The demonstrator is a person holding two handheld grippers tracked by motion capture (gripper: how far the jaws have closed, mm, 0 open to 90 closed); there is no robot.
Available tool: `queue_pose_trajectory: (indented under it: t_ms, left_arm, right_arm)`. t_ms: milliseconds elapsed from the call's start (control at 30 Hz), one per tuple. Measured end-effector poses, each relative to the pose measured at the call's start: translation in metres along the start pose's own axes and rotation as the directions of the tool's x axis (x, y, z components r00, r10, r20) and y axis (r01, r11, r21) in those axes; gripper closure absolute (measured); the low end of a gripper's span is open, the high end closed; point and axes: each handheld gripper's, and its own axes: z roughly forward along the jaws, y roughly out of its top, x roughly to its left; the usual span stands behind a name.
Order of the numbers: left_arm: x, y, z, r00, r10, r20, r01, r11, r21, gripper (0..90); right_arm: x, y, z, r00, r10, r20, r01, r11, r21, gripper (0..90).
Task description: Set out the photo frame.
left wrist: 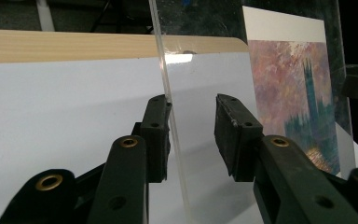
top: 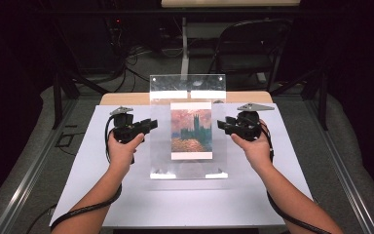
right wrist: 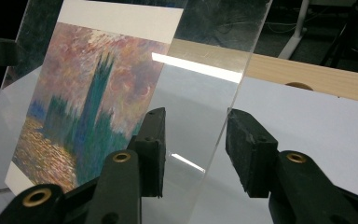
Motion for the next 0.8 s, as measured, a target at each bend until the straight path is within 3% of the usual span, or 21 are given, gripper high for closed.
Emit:
queue_pose_trajectory:
  t_ms: [800]
  left_arm:
    - [-0.015,-0.014,-0.029,0.9981,0.058,0.019,-0.057,0.9974,-0.044,71.2]
  right_arm:
    - [0.016,-0.010,-0.031,0.9999,-0.009,-0.014,0.008,0.998,-0.065,67.1]
